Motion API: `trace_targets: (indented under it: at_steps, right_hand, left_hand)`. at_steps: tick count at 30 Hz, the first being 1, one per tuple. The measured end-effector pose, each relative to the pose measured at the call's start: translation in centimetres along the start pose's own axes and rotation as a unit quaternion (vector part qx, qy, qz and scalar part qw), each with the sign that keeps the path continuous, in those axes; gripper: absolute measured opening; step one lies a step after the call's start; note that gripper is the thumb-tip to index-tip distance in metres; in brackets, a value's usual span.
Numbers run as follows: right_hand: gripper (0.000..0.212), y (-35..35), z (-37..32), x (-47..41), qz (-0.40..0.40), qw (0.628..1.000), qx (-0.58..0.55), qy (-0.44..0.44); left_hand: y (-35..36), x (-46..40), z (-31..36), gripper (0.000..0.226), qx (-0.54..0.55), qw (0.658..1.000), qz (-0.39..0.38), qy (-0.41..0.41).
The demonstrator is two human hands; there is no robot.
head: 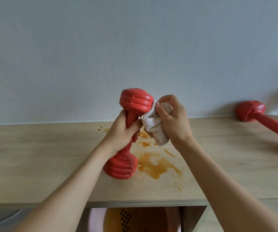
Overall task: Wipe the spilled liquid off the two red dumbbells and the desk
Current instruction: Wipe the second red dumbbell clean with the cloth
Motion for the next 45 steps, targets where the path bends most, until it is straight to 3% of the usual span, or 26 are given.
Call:
trace_targets:
  at_steps: [6, 10, 13, 18, 21, 30, 36, 42, 45]
  right_hand:
    - [0.009, 0.0, 0.3, 0.3, 0.005, 0.998, -0.041, 0.052]
    - [0.016, -0.4, 0.7, 0.3, -0.033, 0.993, -0.066, 0.088]
    - [0.017, -0.3, 0.6, 0.5, -0.029, 0.998, -0.023, 0.053]
    - [0.009, 0.1, -0.3, 1.6, 0.027, 0.991, 0.101, -0.086]
    - [0.012, 0.6, -0.6, 2.1, 0.043, 0.973, 0.16, -0.163]
    - [0.009, 0.9, -0.1, 0.3, 0.055, 0.984, 0.139, -0.093]
    - [0.01, 1.9, -1.4, 1.9, 0.056, 0.956, 0.212, -0.194]
    - [0.005, 0.7, -0.4, 0.3, 0.056, 0.981, 0.164, -0.083]
    - [0.007, 1.4, -1.3, 1.7, 0.068, 0.966, 0.193, -0.157]
  left_hand:
    - [0.0, -0.1, -0.4, 0.038, -0.006, 0.999, 0.042, -0.018]
    - [-0.6, -0.1, -0.7, 0.027, -0.061, 0.996, 0.061, -0.028]
    - [-0.5, 0.4, -0.4, 0.018, -0.054, 0.997, 0.056, -0.019]
    - [-0.6, 0.4, 0.3, 0.004, -0.089, 0.995, 0.045, -0.006]
    - [-0.6, 0.5, 0.3, 0.012, -0.138, 0.989, 0.045, 0.02]
    - [-1.1, 0.4, -0.2, 0.013, -0.109, 0.993, 0.024, 0.021]
    - [-1.3, 0.3, 0.0, 0.02, -0.153, 0.988, 0.031, -0.003]
    - [-1.0, 0.3, 0.1, 0.018, -0.135, 0.991, -0.01, 0.013]
    - [-1.1, 0.3, 0.3, 0.019, -0.147, 0.989, -0.001, 0.002]
Point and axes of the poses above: each hand's wrist, its own x-axis away from the middle knuckle, its own y-axis out of the palm, z = x × y, the point moved 1 cm from there along -x, towards the middle knuckle, and after that the axes turned 12 degrees about y, right-handed, at the moved point
